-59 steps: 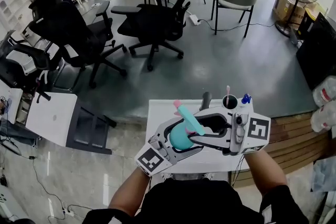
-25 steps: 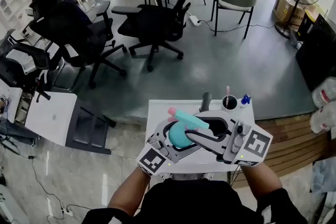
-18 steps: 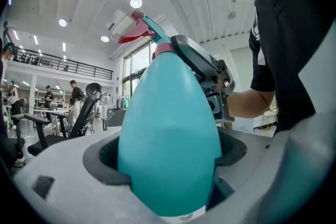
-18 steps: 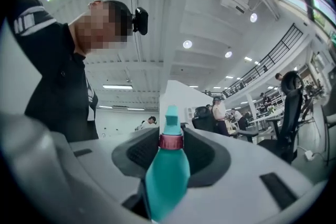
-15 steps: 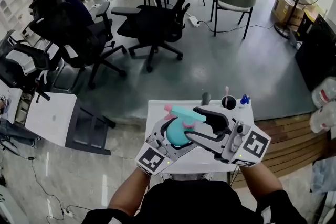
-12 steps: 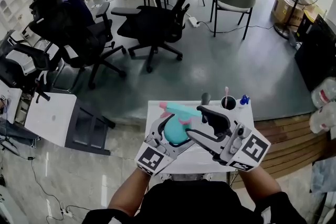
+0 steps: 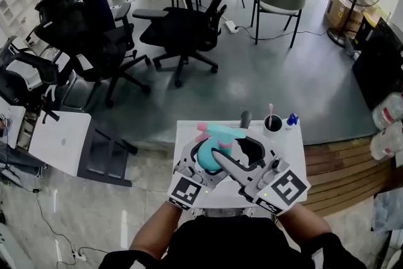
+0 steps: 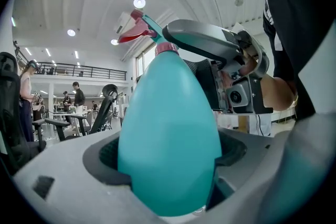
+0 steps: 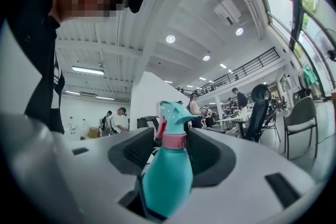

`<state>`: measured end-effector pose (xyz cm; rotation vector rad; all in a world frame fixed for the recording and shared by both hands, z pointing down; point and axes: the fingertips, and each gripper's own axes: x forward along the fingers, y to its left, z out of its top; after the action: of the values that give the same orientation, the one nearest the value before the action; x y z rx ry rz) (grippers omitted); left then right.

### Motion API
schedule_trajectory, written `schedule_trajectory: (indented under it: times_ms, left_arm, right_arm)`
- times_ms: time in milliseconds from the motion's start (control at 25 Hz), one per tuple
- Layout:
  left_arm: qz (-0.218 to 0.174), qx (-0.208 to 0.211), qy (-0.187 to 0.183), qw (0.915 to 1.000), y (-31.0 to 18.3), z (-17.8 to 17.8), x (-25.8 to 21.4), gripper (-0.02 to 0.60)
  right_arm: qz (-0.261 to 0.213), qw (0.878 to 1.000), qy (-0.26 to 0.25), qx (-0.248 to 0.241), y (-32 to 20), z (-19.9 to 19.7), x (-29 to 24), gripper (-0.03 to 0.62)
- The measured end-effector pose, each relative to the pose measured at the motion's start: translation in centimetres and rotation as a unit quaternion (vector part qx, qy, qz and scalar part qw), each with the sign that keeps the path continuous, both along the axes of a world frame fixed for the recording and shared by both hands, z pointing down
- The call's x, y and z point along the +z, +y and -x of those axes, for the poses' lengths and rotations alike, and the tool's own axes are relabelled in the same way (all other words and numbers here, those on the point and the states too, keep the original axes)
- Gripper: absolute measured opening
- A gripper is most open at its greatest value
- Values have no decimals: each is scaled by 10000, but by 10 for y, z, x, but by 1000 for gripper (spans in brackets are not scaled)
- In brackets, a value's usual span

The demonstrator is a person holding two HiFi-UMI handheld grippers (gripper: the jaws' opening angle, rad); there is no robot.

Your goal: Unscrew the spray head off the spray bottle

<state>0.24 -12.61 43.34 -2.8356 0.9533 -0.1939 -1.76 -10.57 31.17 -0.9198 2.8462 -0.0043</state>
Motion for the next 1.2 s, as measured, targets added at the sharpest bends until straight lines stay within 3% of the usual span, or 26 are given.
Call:
schedule_trajectory:
  times_ms: [80, 240, 640, 720, 840, 960, 1200]
  left_arm:
    - [-4, 14, 1, 10000, 1, -1, -1, 460]
    - [-30, 48, -9, 10000, 1, -1, -4, 460]
    - [135, 797, 165, 9966, 21, -9, -12, 460]
    - [62, 876, 40, 9961, 23, -10, -10, 460]
    - [33, 931, 87, 9956, 23, -12, -11, 460]
    - [297, 937, 447, 9941, 24, -15, -22, 460]
    - [392, 899, 479, 9940, 24, -16, -21, 460]
  right_arm:
    - [-111, 9997, -4, 196, -3, -2, -4, 153]
    - [-199, 9997, 95, 79, -1, -1, -7, 146]
    - [-324, 9886, 158, -1464, 21, 4, -15, 143]
    - [-430, 9849, 141, -1671, 22, 2, -16, 143]
    - [-484, 9836, 45, -1734, 22, -1, -17, 143]
    - [-414, 9831, -104, -1780, 22, -1, -17, 143]
    - [-494, 9819, -131, -1825, 19, -4, -17, 147]
